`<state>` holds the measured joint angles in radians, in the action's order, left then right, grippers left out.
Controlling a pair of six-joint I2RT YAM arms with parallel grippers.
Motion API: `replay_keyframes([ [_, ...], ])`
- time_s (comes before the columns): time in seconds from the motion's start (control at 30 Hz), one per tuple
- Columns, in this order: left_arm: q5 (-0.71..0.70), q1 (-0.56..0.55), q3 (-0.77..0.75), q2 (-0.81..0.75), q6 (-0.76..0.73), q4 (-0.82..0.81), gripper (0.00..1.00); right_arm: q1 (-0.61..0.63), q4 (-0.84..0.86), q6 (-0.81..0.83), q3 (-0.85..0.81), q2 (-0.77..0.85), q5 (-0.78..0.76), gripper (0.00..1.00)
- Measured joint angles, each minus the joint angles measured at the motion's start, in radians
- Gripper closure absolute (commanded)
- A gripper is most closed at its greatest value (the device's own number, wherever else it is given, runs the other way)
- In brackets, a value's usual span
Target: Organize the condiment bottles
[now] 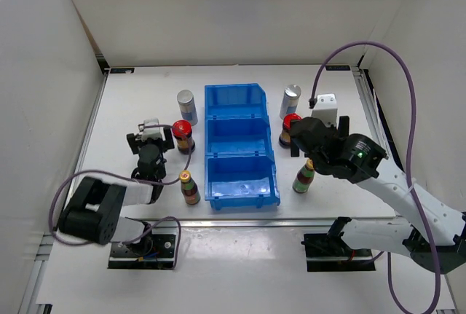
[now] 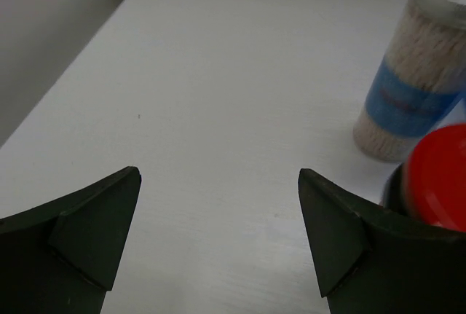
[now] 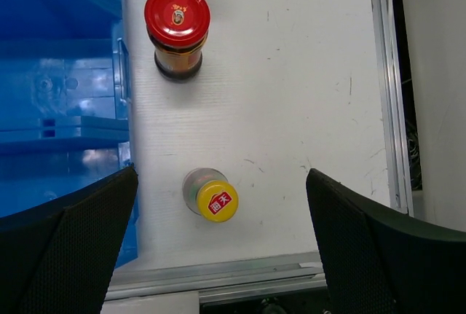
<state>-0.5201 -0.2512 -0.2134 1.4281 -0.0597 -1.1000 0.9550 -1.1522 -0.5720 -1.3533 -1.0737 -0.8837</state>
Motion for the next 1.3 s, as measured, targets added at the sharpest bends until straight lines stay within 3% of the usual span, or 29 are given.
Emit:
replay_keyframes([
  [0.17,-0.051,-0.052,-0.151,-0.293,-0.017,0.269,0.00,0.000,0.014,-0.076,0.125,0.023,-0.004,0.00],
  [0.33,-0.069,-0.052,-0.209,-0.503,-0.027,0.346,0.00,0.003,0.065,-0.209,0.338,0.100,-0.050,0.00],
  [0.63,-0.076,-0.052,-0.161,-0.653,-0.056,0.448,0.00,0.049,0.319,-0.254,0.696,0.417,-0.181,0.00],
  [0.9,-0.077,-0.052,-0.106,-0.838,-0.080,0.507,0.00,0.057,0.447,-0.241,0.789,0.387,-0.203,0.02],
  [1.0,-0.082,-0.052,-0.091,-0.858,-0.090,0.524,0.00,0.064,0.503,-0.218,0.793,0.341,-0.203,0.09],
  [1.03,-0.084,-0.052,-0.087,-0.859,-0.092,0.527,0.00,0.066,0.522,-0.209,0.793,0.322,-0.204,0.24],
  [1.13,-0.091,-0.052,-0.087,-0.859,-0.097,0.541,0.00,0.068,0.555,-0.199,0.793,0.265,-0.212,0.47],
  [1.2,-0.094,-0.052,-0.087,-0.855,-0.098,0.543,0.00,0.068,0.558,-0.208,0.793,0.232,-0.217,0.57],
  [1.23,-0.095,-0.052,-0.086,-0.853,-0.098,0.544,0.00,0.068,0.559,-0.215,0.792,0.222,-0.232,0.69],
  [1.3,-0.099,-0.052,-0.080,-0.848,-0.098,0.543,0.00,0.069,0.547,-0.233,0.784,0.211,-0.237,0.80],
])
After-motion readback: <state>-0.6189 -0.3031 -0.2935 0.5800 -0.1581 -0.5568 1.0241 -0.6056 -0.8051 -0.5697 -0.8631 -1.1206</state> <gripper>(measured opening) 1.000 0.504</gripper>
